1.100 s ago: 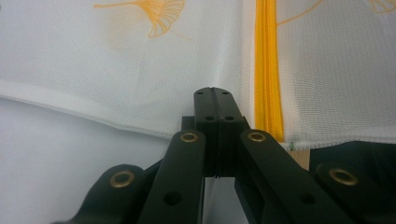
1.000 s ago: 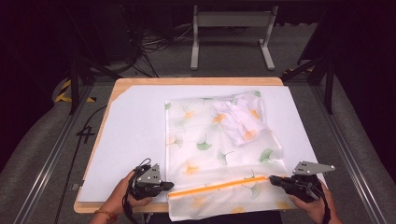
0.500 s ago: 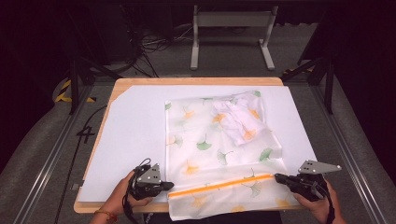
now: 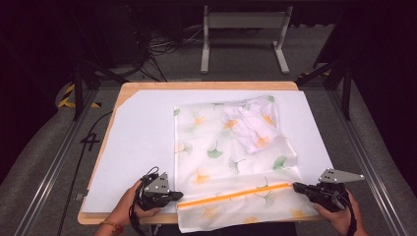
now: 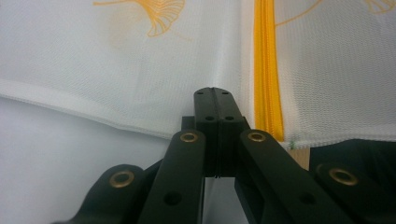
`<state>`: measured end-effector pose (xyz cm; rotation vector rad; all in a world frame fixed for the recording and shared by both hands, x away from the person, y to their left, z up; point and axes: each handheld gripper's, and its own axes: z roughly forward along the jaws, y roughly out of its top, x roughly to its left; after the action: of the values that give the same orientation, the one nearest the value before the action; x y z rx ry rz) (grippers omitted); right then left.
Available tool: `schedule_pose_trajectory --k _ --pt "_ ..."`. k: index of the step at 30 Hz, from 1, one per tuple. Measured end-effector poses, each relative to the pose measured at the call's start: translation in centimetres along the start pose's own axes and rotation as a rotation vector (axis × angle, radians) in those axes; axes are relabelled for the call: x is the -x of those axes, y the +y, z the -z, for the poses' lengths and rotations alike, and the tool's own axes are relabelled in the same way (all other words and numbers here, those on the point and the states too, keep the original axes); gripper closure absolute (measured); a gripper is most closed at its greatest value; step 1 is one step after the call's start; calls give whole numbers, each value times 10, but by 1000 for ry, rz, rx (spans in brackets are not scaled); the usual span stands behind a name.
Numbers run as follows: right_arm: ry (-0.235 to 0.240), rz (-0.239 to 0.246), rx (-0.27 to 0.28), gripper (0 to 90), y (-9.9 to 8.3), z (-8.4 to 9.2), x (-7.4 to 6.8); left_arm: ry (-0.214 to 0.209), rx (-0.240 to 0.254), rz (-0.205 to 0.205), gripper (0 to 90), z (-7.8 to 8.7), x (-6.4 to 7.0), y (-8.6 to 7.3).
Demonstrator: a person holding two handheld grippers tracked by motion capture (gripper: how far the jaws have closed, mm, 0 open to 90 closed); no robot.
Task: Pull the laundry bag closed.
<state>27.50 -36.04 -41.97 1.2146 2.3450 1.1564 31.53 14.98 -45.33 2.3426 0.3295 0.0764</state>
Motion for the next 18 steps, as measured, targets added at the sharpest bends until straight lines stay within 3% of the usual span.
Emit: schedule_pose_trajectory --k 18 --pt "-19 -31 4 900 -5 7 9 -3 1 3 900 0 -1 0"
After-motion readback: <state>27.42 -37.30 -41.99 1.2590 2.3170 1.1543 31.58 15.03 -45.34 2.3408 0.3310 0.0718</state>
